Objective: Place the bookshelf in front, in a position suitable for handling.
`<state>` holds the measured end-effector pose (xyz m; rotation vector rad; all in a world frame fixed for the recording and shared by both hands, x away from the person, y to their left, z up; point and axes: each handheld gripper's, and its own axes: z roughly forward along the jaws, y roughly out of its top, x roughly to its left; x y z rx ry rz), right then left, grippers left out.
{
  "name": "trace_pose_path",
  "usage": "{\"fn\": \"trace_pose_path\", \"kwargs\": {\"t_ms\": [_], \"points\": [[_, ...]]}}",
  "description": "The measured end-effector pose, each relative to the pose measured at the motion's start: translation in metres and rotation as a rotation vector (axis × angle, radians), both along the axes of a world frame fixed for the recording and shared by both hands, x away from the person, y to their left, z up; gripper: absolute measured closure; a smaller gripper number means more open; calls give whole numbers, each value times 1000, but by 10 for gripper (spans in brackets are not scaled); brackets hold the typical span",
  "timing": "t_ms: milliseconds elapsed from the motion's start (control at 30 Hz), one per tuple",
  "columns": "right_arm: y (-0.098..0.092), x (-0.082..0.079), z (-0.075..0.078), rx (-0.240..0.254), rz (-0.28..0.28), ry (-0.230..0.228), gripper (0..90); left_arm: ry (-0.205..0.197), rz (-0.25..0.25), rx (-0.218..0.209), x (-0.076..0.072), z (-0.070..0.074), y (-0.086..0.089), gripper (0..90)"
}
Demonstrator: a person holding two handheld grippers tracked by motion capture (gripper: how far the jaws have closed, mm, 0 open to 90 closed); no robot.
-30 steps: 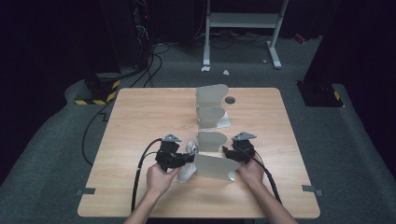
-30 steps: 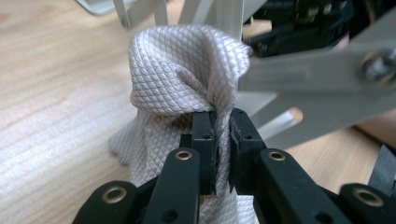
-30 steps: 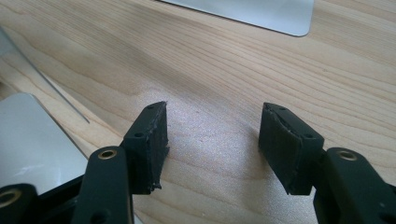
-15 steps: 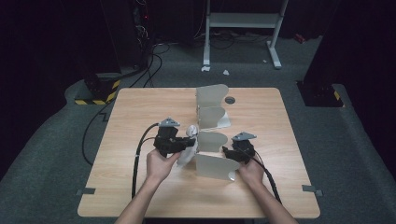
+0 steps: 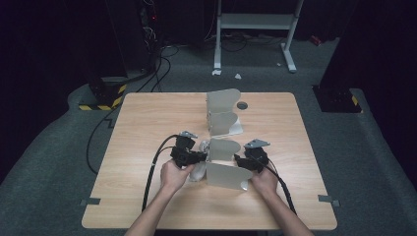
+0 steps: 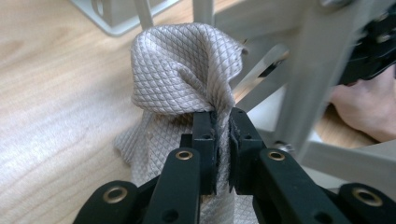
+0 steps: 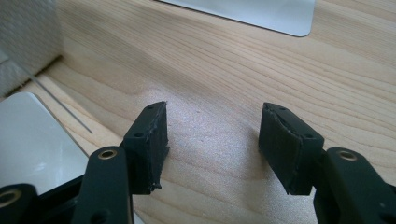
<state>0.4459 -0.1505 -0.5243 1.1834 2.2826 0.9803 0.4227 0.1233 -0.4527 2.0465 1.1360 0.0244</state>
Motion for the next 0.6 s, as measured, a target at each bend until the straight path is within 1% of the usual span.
{"fn": "trace_pose_path", "kwargs": {"t_ms": [67, 100, 133, 200, 233, 267, 300, 333, 367, 433, 500, 533, 600], "points": [[0, 0, 0, 0, 1, 0, 425, -29, 5, -29, -1, 6, 3, 827], [0, 0, 0, 0, 1, 0, 425, -45, 8, -54, -3, 11, 5, 827], [0, 0, 0, 0, 1, 0, 425, -77, 7, -67, -5, 19, 6, 828], [0, 0, 0, 0, 2, 0, 425, -116, 2, -78, -7, 30, 7, 827], [0, 0, 0, -1, 3, 0, 425, -136, -2, -80, -8, 36, 8, 827], [0, 0, 0, 0, 3, 0, 426, -147, -10, -69, -8, 41, 7, 826], [0, 0, 0, -1, 3, 0, 425, -152, -17, -43, -7, 44, 5, 827], [0, 0, 0, -1, 3, 0, 426, -159, -22, -30, -7, 44, 4, 826], [0, 0, 0, -1, 3, 0, 425, -156, -28, -31, -5, 43, 4, 827], [0, 0, 0, -1, 3, 0, 425, -144, -21, -44, -1, 40, 4, 826], [0, 0, 0, 0, 3, 0, 426, -120, -15, -50, 6, 34, 4, 827], [0, 0, 0, -1, 2, -1, 425, -101, -13, -50, 9, 30, 2, 827], [0, 0, 0, -1, 1, 0, 425, -68, -20, -27, 15, 20, -2, 827]]}}
